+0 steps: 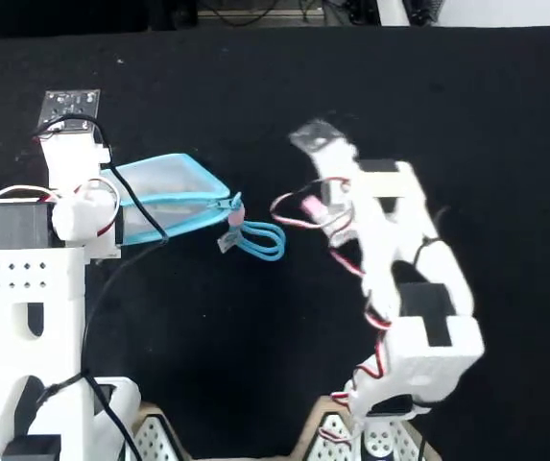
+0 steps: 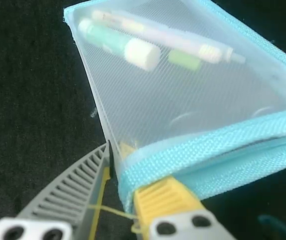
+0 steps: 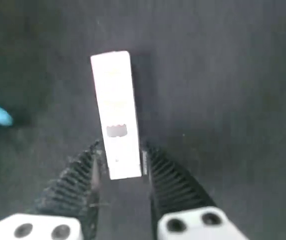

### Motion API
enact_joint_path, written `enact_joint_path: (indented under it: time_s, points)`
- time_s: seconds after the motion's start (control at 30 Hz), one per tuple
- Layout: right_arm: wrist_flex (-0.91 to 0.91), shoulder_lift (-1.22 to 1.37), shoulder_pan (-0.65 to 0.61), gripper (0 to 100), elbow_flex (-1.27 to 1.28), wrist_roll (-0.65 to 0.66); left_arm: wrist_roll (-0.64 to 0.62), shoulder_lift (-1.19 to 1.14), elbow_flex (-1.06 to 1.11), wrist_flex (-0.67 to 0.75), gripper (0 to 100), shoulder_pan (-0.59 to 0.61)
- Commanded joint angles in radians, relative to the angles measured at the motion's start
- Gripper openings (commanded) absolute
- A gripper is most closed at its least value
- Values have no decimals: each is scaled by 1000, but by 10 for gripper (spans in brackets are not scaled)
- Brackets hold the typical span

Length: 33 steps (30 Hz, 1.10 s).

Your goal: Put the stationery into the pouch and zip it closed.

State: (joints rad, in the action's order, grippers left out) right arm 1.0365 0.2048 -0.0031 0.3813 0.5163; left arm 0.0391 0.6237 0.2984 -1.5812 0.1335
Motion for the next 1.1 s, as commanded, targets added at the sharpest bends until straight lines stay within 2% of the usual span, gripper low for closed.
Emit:
enact_joint_path:
  time_s: [0.0, 0.2, 0.4, 0.53, 0.63, 0.8, 1.0, 1.07]
  points:
    - [144, -70, 60, 29, -64, -54, 11, -2, -36, -8, 30, -13]
    - [192, -73, 18, 258, -117, -57, 11, -2, -36, -9, 30, -13]
    - [203, -68, -69, 211, -239, -54, 11, -2, -36, -12, 30, -13]
    - [184, -65, -104, 209, -231, -54, 11, -2, -36, -12, 30, -12]
    - [149, -33, -98, 209, -222, -49, 11, -2, -36, -12, 30, -12]
    - [112, 76, -71, 209, -231, 40, 11, -2, -36, -14, 30, -12]
    - [107, 180, -48, 208, -302, 38, 11, -2, -36, -14, 30, -12]
    - [112, 179, -41, 178, -317, 35, 11, -2, -36, -14, 30, -12]
